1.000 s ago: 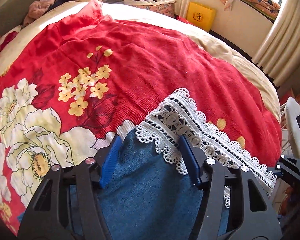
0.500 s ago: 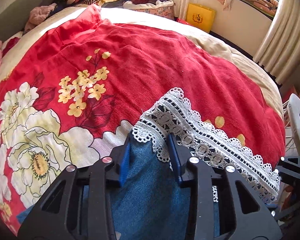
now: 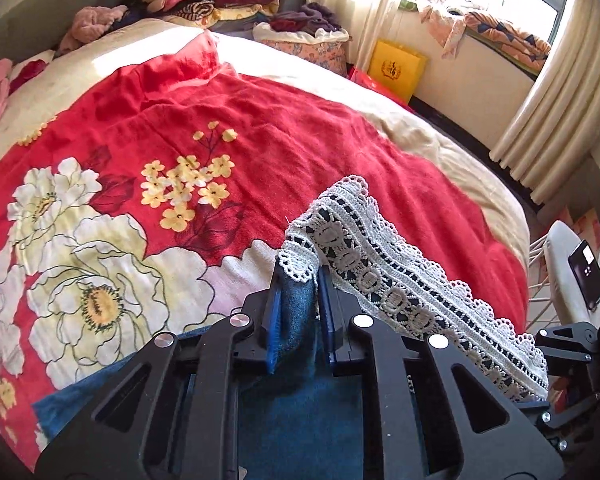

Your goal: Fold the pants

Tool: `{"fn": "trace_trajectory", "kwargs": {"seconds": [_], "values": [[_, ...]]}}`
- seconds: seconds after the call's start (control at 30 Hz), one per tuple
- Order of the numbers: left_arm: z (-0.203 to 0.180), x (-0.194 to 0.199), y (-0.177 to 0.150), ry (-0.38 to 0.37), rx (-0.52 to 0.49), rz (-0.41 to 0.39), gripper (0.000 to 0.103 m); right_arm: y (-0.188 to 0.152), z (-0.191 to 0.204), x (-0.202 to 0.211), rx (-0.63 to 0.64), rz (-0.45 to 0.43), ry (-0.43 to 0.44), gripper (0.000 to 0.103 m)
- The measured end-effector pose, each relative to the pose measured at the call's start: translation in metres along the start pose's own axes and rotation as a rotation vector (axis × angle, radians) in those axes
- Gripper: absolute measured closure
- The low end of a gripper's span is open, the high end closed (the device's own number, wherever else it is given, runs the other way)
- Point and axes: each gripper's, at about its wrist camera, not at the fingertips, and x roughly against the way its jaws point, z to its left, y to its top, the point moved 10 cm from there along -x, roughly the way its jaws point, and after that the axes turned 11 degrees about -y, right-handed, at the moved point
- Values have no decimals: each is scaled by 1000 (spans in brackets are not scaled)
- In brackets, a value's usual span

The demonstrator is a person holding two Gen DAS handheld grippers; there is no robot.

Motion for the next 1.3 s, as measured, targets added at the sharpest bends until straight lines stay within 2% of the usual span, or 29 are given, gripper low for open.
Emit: {"fn": "trace_trajectory", "kwargs": {"seconds": [0.47,0.7,0.87,1.07,1.2,1.3], "values": [[14,64,-12,8,43,-113,93,17,70,21,137,-36,33,81],[37,83,-30,33,68,-146,93,16,115,11,225,-13,58,81],[62,96,-52,41,130,-163,92,7,149,-8,286,31,72,81],[105,125,-89,86,255,-235,89,-16,194,-26,390,83,88,81],[144,146,-117,44,427,-305,89,-38,224,-41,467,128,84,81],[164,165,-129,24,513,-374,89,-52,243,-49,535,145,85,81]]}}
